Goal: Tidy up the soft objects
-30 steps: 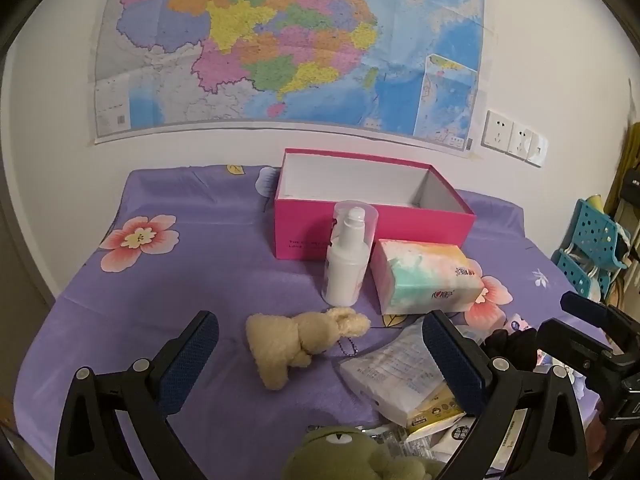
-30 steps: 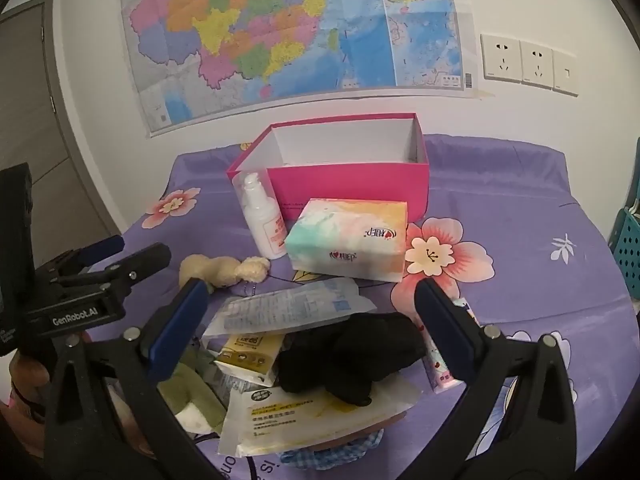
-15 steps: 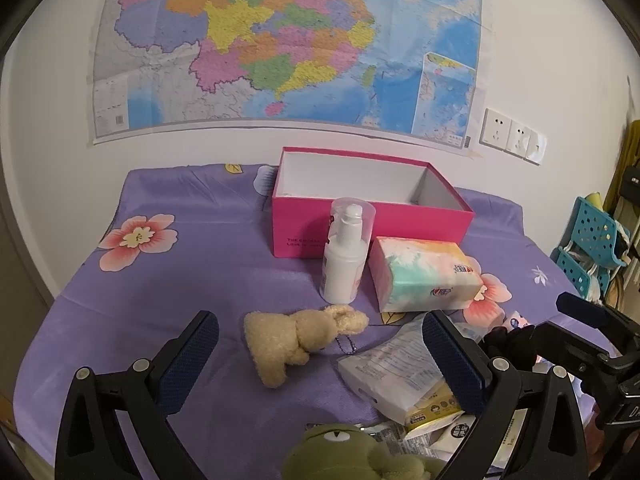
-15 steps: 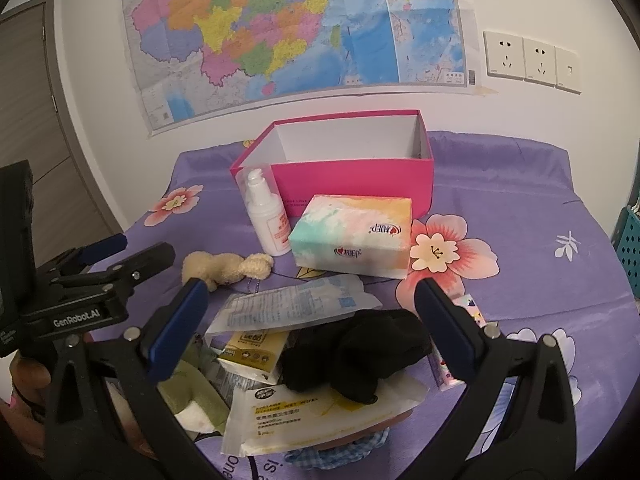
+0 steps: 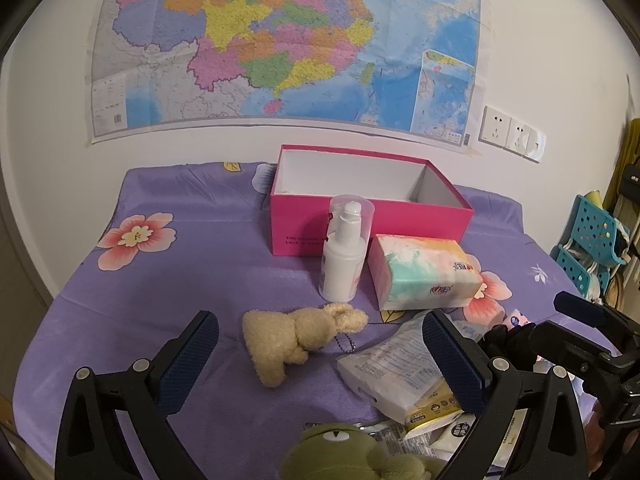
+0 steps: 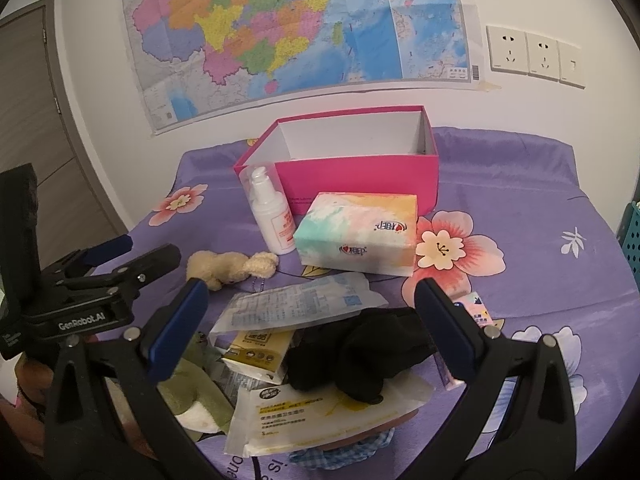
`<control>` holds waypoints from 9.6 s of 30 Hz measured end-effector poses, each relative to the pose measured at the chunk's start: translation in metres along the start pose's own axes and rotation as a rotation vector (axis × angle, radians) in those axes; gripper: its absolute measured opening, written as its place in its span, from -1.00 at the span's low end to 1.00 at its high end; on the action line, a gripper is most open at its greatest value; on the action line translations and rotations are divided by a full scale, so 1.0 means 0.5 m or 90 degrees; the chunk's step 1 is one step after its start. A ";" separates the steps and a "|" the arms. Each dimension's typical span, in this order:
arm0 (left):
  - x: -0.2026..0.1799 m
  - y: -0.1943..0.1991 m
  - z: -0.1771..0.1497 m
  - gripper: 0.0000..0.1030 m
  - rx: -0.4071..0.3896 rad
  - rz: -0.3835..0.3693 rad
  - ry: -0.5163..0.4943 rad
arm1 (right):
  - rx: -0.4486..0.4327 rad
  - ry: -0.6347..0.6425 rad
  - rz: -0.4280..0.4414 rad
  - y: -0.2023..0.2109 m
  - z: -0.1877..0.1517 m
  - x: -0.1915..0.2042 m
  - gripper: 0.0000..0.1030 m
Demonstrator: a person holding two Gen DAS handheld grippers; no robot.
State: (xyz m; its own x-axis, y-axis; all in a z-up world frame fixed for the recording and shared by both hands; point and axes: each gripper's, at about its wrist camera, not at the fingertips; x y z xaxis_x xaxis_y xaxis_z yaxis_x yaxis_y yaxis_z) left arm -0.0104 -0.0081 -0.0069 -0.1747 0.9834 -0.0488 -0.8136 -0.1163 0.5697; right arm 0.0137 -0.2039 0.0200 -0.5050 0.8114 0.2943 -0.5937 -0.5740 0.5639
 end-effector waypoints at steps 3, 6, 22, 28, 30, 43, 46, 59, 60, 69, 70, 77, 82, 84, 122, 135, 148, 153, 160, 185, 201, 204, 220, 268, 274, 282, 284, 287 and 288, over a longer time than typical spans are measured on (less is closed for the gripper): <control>-0.003 -0.003 -0.001 1.00 0.003 -0.001 -0.001 | 0.003 0.004 0.004 -0.002 0.000 0.004 1.00; -0.002 -0.004 -0.002 1.00 0.003 -0.001 -0.001 | 0.005 0.004 0.010 -0.002 -0.001 0.006 1.00; 0.037 -0.013 -0.013 1.00 0.021 -0.019 0.009 | 0.038 0.045 0.067 0.004 -0.018 0.033 1.00; 0.078 -0.020 -0.026 1.00 0.039 -0.029 0.019 | 0.100 0.106 0.142 0.005 -0.056 0.072 0.99; 0.089 -0.020 -0.030 1.00 0.044 -0.031 0.018 | 0.119 0.130 0.170 0.004 -0.070 0.092 0.91; 0.111 -0.036 -0.072 0.99 0.126 -0.186 -0.005 | 0.223 0.103 0.255 -0.071 -0.112 0.114 -0.16; 0.105 -0.043 -0.090 0.99 0.155 -0.249 -0.021 | 0.215 0.081 0.274 -0.073 -0.103 0.108 -0.21; 0.110 -0.054 -0.114 0.71 0.215 -0.418 0.022 | 0.201 0.006 0.315 -0.078 -0.057 0.079 -0.29; 0.112 -0.051 -0.112 0.71 0.217 -0.425 0.029 | 0.194 0.003 0.319 -0.072 -0.053 0.076 -0.29; 0.135 0.014 -0.030 0.71 0.120 -0.407 0.040 | 0.140 0.020 0.344 -0.039 0.018 0.101 -0.30; 0.136 0.025 -0.009 0.71 0.097 -0.401 0.034 | 0.133 0.020 0.351 -0.034 0.032 0.103 -0.30; 0.133 0.050 0.107 0.71 -0.003 -0.371 -0.005 | 0.063 0.063 0.355 -0.008 0.149 0.122 -0.30; 0.120 0.030 0.193 0.71 -0.044 -0.341 -0.026 | 0.026 0.081 0.345 -0.022 0.243 0.114 -0.30; 0.118 0.011 0.228 0.71 -0.052 -0.332 -0.029 | 0.019 0.080 0.342 -0.038 0.276 0.104 -0.30; 0.097 -0.409 0.311 0.68 0.105 -0.235 0.052 | 0.221 -0.209 0.227 -0.519 0.346 -0.231 0.01; 0.122 -0.234 0.244 0.77 0.026 -0.212 0.018 | 0.114 -0.071 0.288 -0.248 0.353 -0.133 0.01; 0.128 -0.197 0.069 0.77 0.113 -0.182 0.008 | 0.211 0.028 0.301 -0.219 0.211 -0.005 0.01; 0.134 -0.216 0.015 0.77 0.163 -0.169 0.023 | 0.287 0.023 0.285 -0.281 0.144 0.021 0.01; 0.139 -0.220 -0.018 0.73 0.194 -0.196 0.034 | 0.341 0.014 0.241 -0.347 0.105 0.030 0.01; 0.133 -0.208 -0.017 -0.13 0.195 -0.258 0.013 | 0.289 0.019 0.249 -0.328 0.100 0.028 -0.69; 0.088 -0.084 0.117 -0.13 0.030 -0.326 -0.065 | 0.124 0.088 0.258 -0.148 0.201 0.043 -0.69; 0.077 -0.087 0.161 -0.13 0.006 -0.328 -0.079 | 0.095 0.097 0.252 -0.132 0.231 0.039 -0.70; 0.032 -0.268 0.323 -0.13 0.025 -0.290 -0.116 | 0.086 0.045 0.217 -0.293 0.372 -0.054 -0.71; 0.032 -0.109 0.097 0.19 0.046 -0.363 -0.094 | 0.083 -0.058 0.212 -0.014 0.210 -0.155 -0.15; -0.029 -0.109 0.042 0.19 0.096 -0.406 -0.135 | 0.132 -0.065 0.163 0.000 0.127 -0.161 0.16; -0.078 -0.130 0.001 0.19 0.139 -0.408 -0.164 | 0.244 -0.069 0.116 -0.060 0.023 -0.147 0.31; -0.086 -0.132 -0.006 0.19 0.144 -0.406 -0.168 | 0.256 -0.071 0.105 -0.075 0.008 -0.146 0.36; -0.094 -0.129 -0.010 0.19 0.144 -0.411 -0.176 | 0.261 -0.070 0.097 -0.092 -0.004 -0.144 0.36; -0.095 -0.128 -0.012 0.19 0.143 -0.411 -0.178 | 0.259 -0.067 0.095 -0.096 -0.007 -0.142 0.36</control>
State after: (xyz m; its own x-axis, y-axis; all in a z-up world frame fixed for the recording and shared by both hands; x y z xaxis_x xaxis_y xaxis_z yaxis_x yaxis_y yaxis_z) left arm 0.0464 -0.0483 -0.0461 0.4733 0.8483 -0.2376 -0.5678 0.4999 0.6540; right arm 0.0759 -0.2345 -0.0308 -0.4874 0.7420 0.4603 -0.2136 -0.6124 0.7612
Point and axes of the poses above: each gripper's, at about its wrist camera, not at the fingertips, and y roughly against the way its jaws point, x to its left, z to its top, and after that the axes turned 5 degrees about z, right-handed
